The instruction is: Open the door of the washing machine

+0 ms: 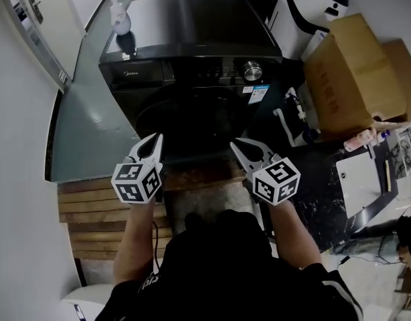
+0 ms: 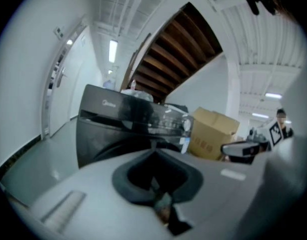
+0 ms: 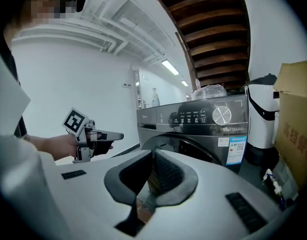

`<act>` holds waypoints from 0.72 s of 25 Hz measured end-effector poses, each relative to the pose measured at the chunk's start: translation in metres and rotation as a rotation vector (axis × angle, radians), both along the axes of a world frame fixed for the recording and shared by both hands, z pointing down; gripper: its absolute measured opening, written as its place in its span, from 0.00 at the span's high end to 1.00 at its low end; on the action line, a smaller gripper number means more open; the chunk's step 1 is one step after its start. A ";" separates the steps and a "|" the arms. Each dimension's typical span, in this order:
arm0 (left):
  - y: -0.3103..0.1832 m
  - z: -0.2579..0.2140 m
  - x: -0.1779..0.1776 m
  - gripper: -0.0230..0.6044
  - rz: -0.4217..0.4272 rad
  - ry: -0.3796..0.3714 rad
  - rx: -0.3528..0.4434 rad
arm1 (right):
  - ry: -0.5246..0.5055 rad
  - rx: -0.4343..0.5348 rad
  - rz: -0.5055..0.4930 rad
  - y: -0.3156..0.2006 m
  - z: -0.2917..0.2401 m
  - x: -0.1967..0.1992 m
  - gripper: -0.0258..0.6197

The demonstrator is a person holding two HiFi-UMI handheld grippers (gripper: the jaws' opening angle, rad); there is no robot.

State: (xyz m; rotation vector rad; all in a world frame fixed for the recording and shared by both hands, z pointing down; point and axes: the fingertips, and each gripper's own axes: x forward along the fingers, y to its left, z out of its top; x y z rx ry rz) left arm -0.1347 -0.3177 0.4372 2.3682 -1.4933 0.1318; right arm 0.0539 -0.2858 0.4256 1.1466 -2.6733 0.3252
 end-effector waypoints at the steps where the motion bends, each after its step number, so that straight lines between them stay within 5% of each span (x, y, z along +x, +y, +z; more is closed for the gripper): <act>1: -0.003 0.003 -0.002 0.95 0.003 0.008 -0.005 | 0.011 -0.005 -0.002 0.001 0.002 -0.003 0.94; 18: -0.058 0.001 0.028 0.95 0.037 0.006 0.008 | 0.058 -0.038 -0.003 -0.063 0.015 0.026 0.80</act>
